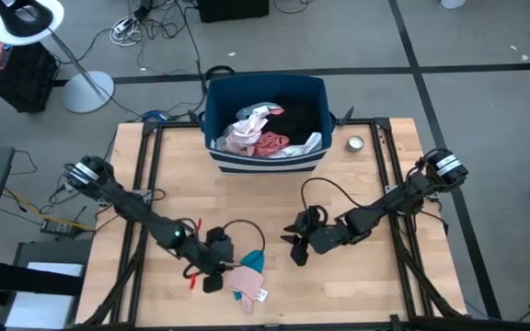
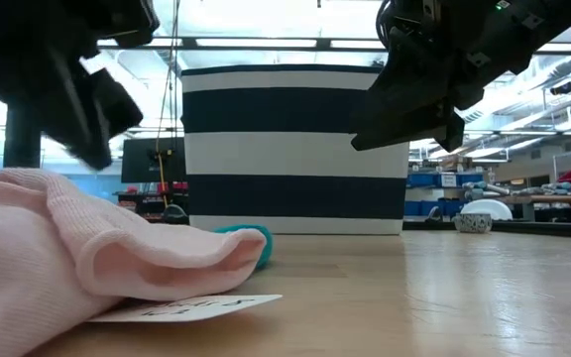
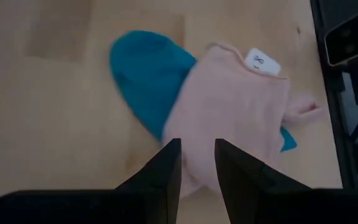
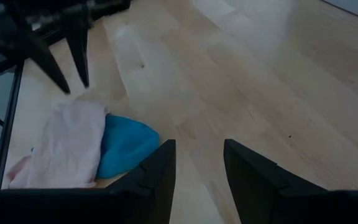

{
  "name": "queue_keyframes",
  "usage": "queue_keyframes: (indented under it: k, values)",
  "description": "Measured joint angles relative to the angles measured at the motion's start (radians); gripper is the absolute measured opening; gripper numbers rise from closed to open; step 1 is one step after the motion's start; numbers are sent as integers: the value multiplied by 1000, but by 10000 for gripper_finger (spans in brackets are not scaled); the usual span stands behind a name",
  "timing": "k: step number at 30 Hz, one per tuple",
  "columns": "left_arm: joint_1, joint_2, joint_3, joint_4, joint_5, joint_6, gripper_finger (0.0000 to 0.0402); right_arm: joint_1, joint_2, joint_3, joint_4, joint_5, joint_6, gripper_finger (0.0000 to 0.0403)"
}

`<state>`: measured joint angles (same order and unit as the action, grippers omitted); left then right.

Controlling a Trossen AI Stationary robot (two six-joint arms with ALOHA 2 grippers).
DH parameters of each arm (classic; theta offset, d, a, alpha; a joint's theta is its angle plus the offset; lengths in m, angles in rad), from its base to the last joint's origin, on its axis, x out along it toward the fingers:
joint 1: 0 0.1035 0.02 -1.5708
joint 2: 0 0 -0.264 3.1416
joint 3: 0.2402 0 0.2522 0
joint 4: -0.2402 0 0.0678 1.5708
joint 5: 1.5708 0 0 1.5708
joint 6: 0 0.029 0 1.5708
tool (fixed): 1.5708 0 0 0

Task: Sort clothes
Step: Put the pink sock into the blue laundry bin

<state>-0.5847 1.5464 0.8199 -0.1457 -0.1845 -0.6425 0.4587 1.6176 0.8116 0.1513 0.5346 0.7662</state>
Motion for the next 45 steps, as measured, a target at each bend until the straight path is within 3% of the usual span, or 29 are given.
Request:
queue_keyframes:
  k: [12, 18, 30, 38, 45]
  values:
    - [-9, 197, 6, 129, -11, -17, 99, 0, 0, 0, 36, 0, -9, 137]
    - [-5, 235, 11, 163, -46, -18, 17, 0, 0, 0, 35, 0, -11, 137]
    - [48, 12, 39, -138, -171, 17, 1, 0, 0, 0, 31, -1, -11, 137]
    - [68, -152, 118, -297, -271, 94, 1, 0, 0, 0, 28, -1, -11, 137]
    - [154, -216, 233, -363, -294, 231, 0, 0, 0, 0, 26, -1, -11, 137]
